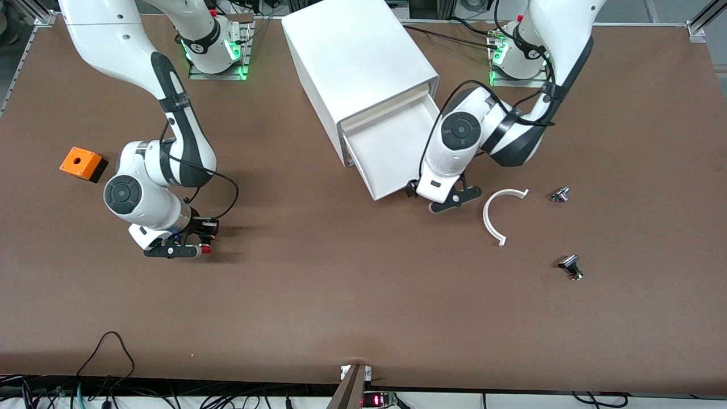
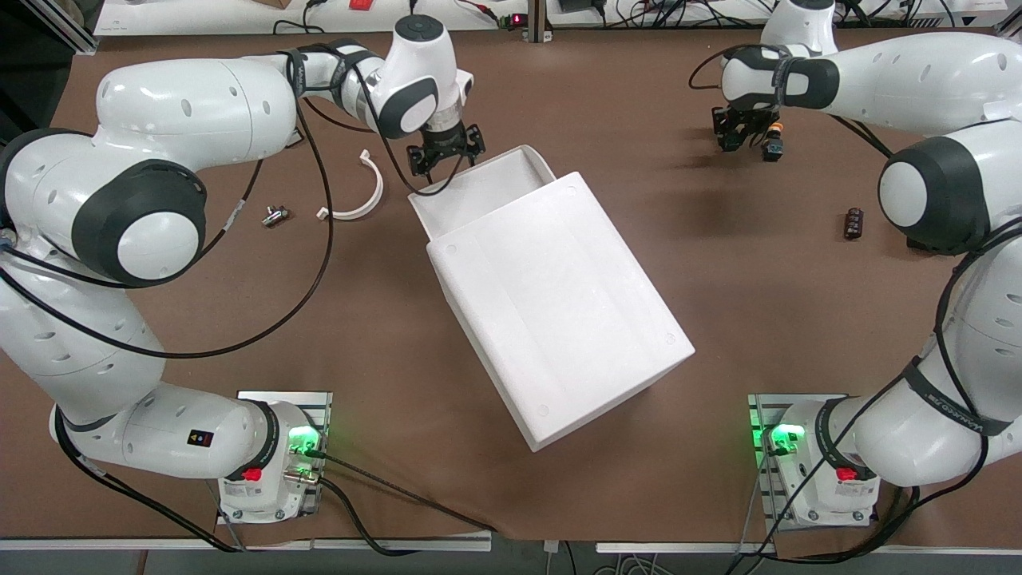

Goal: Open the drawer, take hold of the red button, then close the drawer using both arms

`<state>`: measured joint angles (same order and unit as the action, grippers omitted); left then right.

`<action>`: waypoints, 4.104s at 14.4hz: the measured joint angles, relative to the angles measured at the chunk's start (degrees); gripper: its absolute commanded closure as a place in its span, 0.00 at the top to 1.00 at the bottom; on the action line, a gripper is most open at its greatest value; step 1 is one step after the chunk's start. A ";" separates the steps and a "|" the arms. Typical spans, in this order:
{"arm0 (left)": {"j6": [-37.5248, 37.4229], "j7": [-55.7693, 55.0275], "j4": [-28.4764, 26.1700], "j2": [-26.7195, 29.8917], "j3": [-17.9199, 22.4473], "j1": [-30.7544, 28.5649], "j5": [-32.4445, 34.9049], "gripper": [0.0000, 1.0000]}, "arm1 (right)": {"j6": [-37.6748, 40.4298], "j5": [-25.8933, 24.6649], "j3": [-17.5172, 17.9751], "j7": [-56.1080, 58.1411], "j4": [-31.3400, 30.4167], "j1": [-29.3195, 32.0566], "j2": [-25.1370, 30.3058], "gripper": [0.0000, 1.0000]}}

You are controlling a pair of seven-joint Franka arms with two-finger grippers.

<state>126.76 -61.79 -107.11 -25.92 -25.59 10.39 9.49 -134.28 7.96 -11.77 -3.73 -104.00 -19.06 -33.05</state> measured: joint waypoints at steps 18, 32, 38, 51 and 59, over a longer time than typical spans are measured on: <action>-3.95 -3.65 -4.18 1.36 -10.59 -0.55 -8.65 0.99 | 11.33 -0.16 -0.45 0.01 7.75 -0.02 4.55 0.99; -4.09 -3.64 -5.10 1.30 -13.25 -0.40 -9.61 0.99 | 32.17 -5.83 -1.21 0.10 16.85 -0.26 20.14 0.99; -6.59 1.01 -1.39 1.50 -12.70 -3.46 -9.37 0.99 | 39.17 -7.81 4.36 -5.50 18.23 5.12 25.29 0.99; -36.99 40.33 25.04 4.43 -11.53 -22.04 3.02 0.99 | 44.50 -7.83 16.87 -6.09 18.30 18.37 27.90 0.99; -36.93 68.32 23.73 15.03 18.37 -10.84 -9.72 0.99 | 44.50 -7.88 16.88 -5.26 18.83 18.65 28.21 0.99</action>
<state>89.83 6.53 -83.38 -10.89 -7.21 -0.45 -0.22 -89.78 0.08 5.11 -8.98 -85.17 -0.41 -4.84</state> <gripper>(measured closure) 0.004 0.004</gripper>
